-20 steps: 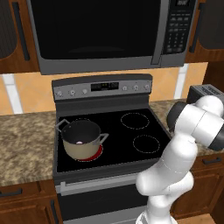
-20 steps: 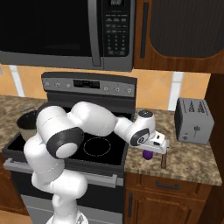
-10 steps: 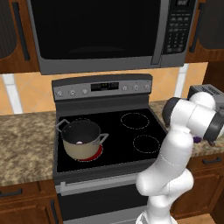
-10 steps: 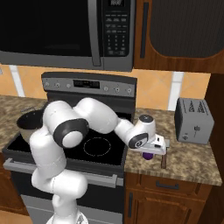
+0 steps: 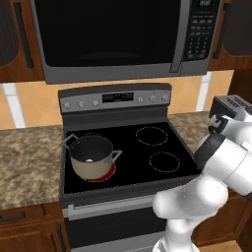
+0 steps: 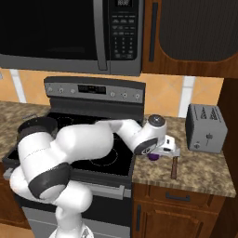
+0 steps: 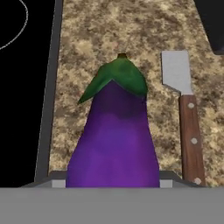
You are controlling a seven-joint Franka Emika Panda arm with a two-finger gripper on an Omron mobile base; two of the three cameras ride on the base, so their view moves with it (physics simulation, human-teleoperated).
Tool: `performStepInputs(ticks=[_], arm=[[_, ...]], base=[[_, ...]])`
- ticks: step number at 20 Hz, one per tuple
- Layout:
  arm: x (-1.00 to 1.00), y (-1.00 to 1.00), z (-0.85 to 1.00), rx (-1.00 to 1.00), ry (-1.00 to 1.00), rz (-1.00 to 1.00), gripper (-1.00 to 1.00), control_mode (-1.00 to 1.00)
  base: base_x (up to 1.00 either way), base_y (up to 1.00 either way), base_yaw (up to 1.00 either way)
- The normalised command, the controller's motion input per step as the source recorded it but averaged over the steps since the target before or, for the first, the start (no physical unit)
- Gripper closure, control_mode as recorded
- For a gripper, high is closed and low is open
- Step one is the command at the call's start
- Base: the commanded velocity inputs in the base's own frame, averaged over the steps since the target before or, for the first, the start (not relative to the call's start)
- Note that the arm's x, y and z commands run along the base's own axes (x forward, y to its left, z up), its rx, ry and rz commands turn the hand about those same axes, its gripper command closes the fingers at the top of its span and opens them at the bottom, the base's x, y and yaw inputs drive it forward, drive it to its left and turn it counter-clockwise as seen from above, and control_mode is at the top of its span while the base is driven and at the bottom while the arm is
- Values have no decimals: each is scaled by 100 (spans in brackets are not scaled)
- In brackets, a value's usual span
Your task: Put the onion and eggplant in the pot. Retrieve the spatula and lightly stir the vegetables in the pot.
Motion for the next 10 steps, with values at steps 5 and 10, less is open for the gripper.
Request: performStepInputs(ticks=[5,10], arm=[[-3,100,90,0,-13,0,100,-100],[-3,100,64,0,-2,1,100,-100]], base=[[0,0,0],[0,0,0]])
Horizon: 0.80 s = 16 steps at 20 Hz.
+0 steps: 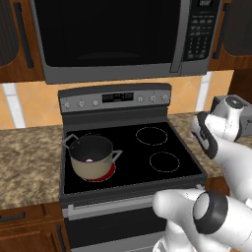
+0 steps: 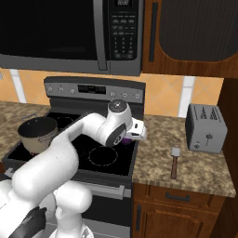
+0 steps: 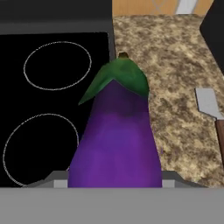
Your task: Put the onion and eggplant in the pot. Retrieve the spatula and lightly stir the vegetables in the pot.
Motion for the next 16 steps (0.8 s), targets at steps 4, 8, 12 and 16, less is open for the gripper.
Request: performStepInputs(ticks=[4,8,12,16], arm=[[-16,100,41,0,0,6,100,-100],[-21,100,39,0,0,9,100,-100],[-26,100,26,0,-2,12,100,-100],[-29,100,24,0,-4,14,100,-100]], base=[[0,0,0],[0,0,0],[0,0,0],[0,0,0]])
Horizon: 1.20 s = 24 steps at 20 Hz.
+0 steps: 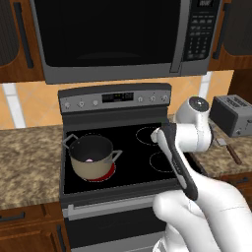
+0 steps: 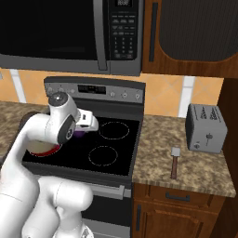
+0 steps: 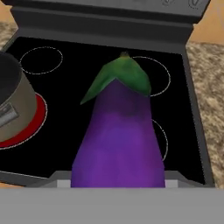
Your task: Put the onion and eggplant in the pot. Retrieve the spatula and lightly stir the vegetables in the pot.
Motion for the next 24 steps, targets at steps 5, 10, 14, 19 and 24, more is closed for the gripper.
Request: performStepInputs(ticks=[5,10,14,19,24], arm=[[-24,100,39,0,-7,13,100,-100],[-15,100,31,0,-6,12,100,-100],[1,100,1,0,0,12,100,-100],[24,99,-7,0,0,8,100,-100],[62,54,-44,0,6,0,100,-100]], base=[[0,0,0],[0,0,0],[0,0,0],[0,0,0],[0,0,0]])
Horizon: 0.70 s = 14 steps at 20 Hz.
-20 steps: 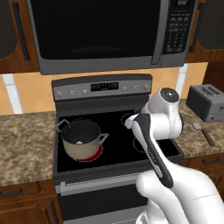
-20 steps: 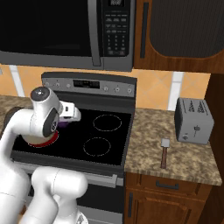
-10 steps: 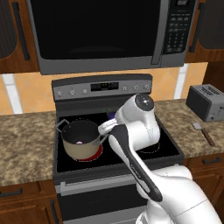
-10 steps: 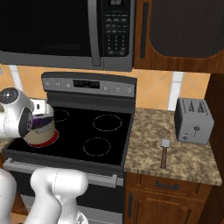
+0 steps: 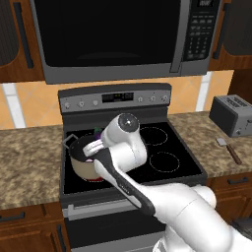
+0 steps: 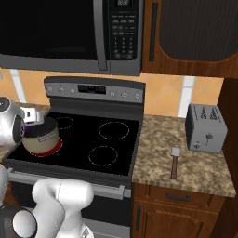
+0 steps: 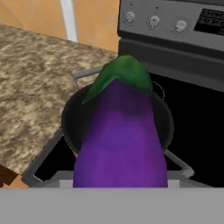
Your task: Put the onion and eggplant in the pot. Retrieve the spatula and lightly stir the vegetables in the pot.
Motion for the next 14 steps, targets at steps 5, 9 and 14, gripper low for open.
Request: performStepInputs(ticks=[5,9,14], arm=[[85,10,-55,0,12,-1,100,-100],[70,13,-45,0,11,-2,100,-100],[9,30,-19,-5,1,-2,-100,-100]], base=[[0,0,0],[0,0,0],[0,0,0]])
